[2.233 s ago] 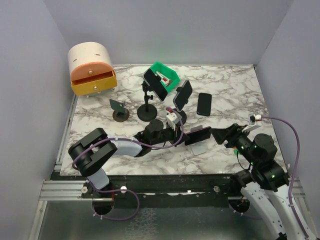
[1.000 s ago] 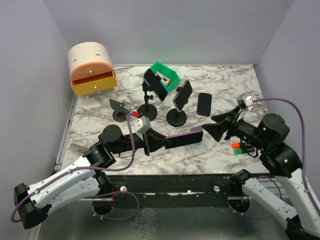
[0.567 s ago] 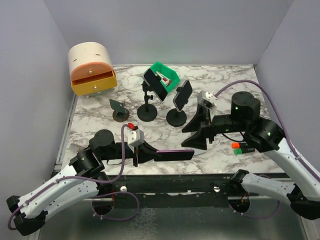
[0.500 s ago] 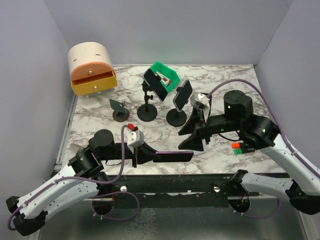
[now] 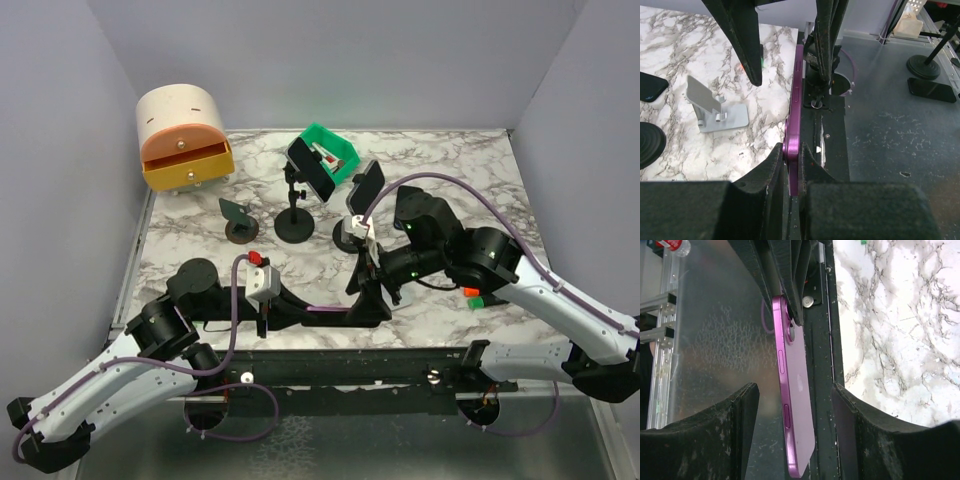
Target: Remove the phone from the phone stand
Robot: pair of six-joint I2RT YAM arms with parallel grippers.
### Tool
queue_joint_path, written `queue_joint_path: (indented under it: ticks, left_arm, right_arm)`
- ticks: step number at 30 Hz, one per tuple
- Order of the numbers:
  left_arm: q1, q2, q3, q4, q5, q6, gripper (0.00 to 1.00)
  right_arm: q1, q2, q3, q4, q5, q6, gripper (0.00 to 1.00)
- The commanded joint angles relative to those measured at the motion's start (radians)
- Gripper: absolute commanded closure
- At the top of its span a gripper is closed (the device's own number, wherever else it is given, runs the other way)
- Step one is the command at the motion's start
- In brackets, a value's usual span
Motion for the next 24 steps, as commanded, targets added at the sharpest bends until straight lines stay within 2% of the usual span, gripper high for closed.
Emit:
queue_joint_path:
  ticks: [1,18,20,24]
  left_arm:
    - [-0.003,-0.002,0.054,0.027,0.032,0.015,1.00]
    - [-0.003,0.017,0.073,0.037,0.020,-0.004,1.00]
    - [-0.003,0.023,0.075,0.041,0.022,-0.008,1.00]
    - [-0.003,0.038,0.083,0.048,0.026,-0.029,1.00]
  right_arm:
    - [0.018,-0.012,-0.006,-0.041,0.054,-0.022,0.36]
    - [0.065,-0.003,-0.031,-0.037,0.104,-0.030,0.52]
    - [0.068,-0.005,-0.032,-0.038,0.128,-0.031,0.49]
    - [0.071,-0.016,-0.041,-0.027,0.206,-0.034,0.36]
